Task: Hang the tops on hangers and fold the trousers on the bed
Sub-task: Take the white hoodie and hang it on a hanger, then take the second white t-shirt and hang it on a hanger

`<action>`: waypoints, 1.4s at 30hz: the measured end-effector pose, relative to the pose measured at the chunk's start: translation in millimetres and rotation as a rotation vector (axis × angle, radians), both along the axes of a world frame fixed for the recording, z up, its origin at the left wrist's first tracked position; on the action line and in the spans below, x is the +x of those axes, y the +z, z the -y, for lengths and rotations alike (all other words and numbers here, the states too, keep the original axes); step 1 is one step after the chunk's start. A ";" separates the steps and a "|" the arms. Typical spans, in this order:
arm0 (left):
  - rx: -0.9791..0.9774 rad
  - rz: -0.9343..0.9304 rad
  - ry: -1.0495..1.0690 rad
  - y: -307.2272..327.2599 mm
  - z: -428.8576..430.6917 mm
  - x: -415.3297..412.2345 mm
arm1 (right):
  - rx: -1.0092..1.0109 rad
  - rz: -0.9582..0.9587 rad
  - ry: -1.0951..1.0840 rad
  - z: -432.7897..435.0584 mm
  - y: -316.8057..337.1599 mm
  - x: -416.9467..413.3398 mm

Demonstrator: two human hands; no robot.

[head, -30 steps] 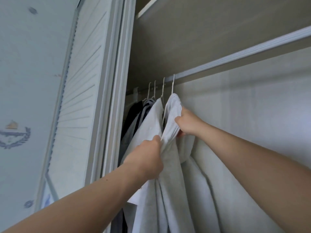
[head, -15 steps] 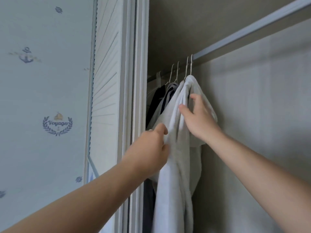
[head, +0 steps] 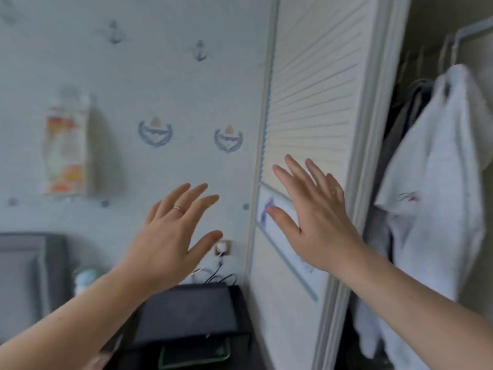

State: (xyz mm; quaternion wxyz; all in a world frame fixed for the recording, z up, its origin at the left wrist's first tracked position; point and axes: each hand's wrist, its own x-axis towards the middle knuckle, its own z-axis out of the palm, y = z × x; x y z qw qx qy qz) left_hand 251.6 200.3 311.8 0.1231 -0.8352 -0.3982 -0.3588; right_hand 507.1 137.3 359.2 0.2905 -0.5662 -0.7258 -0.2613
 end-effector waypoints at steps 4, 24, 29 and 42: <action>-0.105 0.048 0.143 -57.3 51.5 -139.5 | -0.136 0.002 0.153 17.9 -55.8 -124.9; -0.780 0.465 1.108 -314.0 388.9 -539.1 | -0.880 0.106 1.030 113.2 -308.4 -634.3; -0.863 0.626 1.262 -355.7 419.9 -605.9 | -1.069 0.174 1.142 109.2 -352.8 -737.8; -0.988 0.893 1.480 -447.2 439.1 -751.2 | -1.387 0.375 1.162 92.0 -437.1 -960.4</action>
